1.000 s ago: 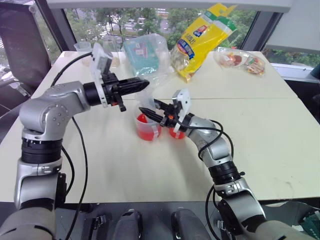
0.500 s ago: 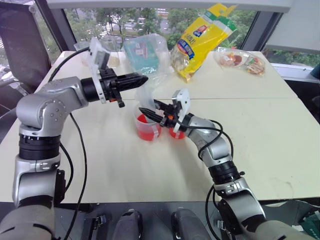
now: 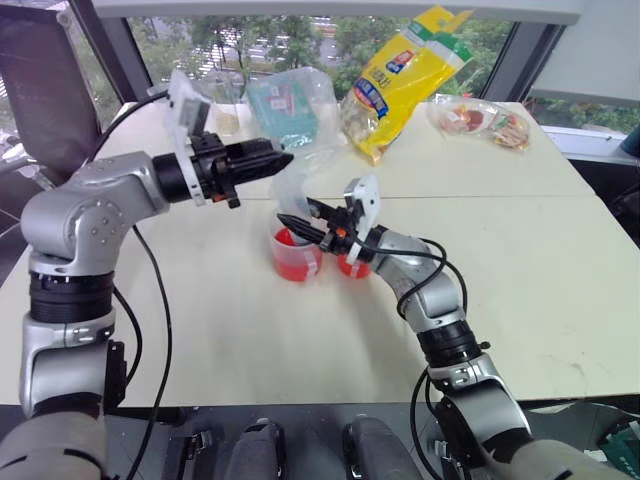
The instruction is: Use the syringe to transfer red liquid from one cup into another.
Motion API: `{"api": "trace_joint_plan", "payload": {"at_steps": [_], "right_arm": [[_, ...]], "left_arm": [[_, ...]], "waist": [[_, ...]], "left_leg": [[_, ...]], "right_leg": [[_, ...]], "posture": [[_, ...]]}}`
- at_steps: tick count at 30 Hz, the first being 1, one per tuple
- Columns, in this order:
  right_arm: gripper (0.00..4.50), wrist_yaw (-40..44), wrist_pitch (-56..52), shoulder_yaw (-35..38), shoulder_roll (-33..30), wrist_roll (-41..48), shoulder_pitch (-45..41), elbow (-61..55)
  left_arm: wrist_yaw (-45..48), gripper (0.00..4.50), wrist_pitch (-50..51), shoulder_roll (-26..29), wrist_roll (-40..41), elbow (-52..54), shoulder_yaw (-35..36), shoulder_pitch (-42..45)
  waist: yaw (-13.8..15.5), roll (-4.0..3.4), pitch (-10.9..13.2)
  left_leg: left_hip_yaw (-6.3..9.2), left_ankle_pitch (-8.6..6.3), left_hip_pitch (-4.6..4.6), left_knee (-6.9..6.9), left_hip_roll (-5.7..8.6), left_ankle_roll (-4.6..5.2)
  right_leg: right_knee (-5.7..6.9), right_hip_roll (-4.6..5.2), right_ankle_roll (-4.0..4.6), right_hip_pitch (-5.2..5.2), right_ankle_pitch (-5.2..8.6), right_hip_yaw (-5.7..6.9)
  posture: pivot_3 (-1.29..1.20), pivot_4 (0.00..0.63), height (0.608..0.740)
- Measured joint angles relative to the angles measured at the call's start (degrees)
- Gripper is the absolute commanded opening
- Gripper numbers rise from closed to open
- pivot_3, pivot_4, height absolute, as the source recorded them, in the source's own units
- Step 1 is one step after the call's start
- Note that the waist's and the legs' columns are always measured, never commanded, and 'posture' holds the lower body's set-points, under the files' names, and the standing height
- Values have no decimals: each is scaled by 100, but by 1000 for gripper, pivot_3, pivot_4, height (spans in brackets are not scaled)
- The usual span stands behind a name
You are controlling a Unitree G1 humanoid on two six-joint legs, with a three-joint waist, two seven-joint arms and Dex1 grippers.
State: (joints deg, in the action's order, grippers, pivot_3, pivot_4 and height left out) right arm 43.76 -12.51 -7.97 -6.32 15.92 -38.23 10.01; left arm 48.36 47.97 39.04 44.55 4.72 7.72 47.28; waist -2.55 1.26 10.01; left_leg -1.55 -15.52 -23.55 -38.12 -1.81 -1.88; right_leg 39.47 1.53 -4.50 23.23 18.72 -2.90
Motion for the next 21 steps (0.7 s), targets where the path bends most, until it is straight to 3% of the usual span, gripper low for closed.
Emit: {"api": "trace_joint_plan", "payload": {"at_steps": [3,12,21], "right_arm": [[1358,34,-87,-19,-11,7,-24,33],[1358,-179,-113,251,80,115,-401,206],[1358,-757,-532,1118,-185,710,-1154,-163]], "left_arm": [[-118,4412,-14,108,-26,68,206,-200],[-113,4412,18,566,-45,509,411,-943],[-139,4412,20,510,-17,663,437,-940]], "waist": [[-2,0,0],[-1,0,0],[24,0,0]], "left_leg": [[0,0,0,0,0,0],[0,0,0,0,0,0],[1,-1,-2,0,2,2]], "right_leg": [[0,0,0,0,0,0],[0,1,0,0,0,0],[-2,6,0,-2,0,2]], "posture": [[0,150,740],[0,150,740],[0,150,740]]}}
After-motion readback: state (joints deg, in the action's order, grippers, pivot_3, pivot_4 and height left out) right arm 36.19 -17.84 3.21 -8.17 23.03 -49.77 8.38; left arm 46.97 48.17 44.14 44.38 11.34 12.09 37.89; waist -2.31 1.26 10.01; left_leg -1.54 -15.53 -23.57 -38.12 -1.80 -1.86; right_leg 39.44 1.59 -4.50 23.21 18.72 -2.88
